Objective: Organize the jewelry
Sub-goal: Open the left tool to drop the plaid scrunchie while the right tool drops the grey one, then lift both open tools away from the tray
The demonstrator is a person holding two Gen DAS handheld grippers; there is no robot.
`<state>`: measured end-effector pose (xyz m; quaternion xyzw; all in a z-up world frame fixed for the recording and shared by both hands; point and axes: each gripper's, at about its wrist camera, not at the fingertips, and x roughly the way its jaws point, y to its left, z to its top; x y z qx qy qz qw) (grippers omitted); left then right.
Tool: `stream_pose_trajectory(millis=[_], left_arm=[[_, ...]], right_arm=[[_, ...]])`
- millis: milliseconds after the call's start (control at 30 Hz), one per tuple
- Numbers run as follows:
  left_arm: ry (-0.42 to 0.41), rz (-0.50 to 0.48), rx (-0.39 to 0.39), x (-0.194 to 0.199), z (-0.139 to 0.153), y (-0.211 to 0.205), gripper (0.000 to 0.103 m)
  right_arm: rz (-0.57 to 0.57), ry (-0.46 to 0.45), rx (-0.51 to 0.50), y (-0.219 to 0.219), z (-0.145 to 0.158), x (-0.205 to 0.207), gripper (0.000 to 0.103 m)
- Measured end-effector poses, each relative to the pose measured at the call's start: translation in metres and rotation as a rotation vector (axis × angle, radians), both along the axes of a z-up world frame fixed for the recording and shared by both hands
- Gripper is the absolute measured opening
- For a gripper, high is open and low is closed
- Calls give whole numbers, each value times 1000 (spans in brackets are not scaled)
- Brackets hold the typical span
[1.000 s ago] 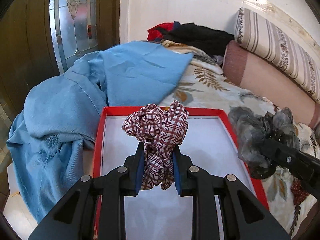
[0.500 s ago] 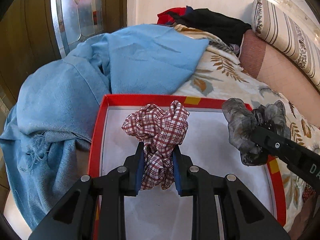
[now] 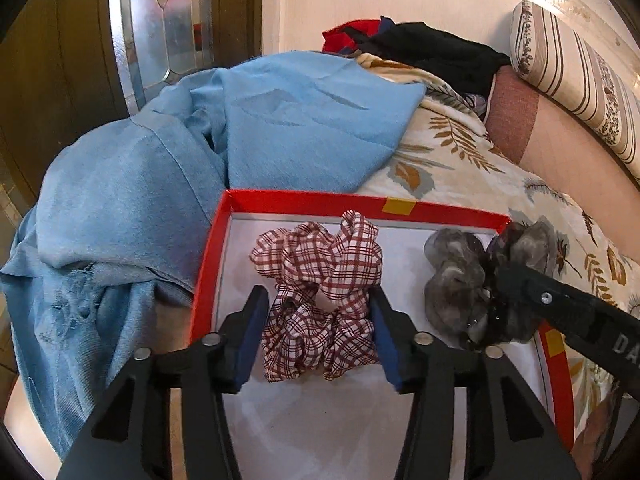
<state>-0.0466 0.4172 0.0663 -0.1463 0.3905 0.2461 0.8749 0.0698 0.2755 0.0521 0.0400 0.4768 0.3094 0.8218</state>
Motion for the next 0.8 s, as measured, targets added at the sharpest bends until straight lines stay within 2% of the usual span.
stream_pose_trajectory(millis=[67,267,633,800], left_arm=[[-8,8,18,-3,3,-2,61],[-33,22,47,-14,14,-7,68],[-81,34,79,-32,37,-17,72],[-81,41,81,-35,39,-16,73]], right_arm=[[1,6,7,-3,1,-2,68],[-13,-12,-24,-13,3,-18,68],[-45,-146,-150,-14,-12,-45,68],[-46,-147,-172,-13,-24,-48,68]])
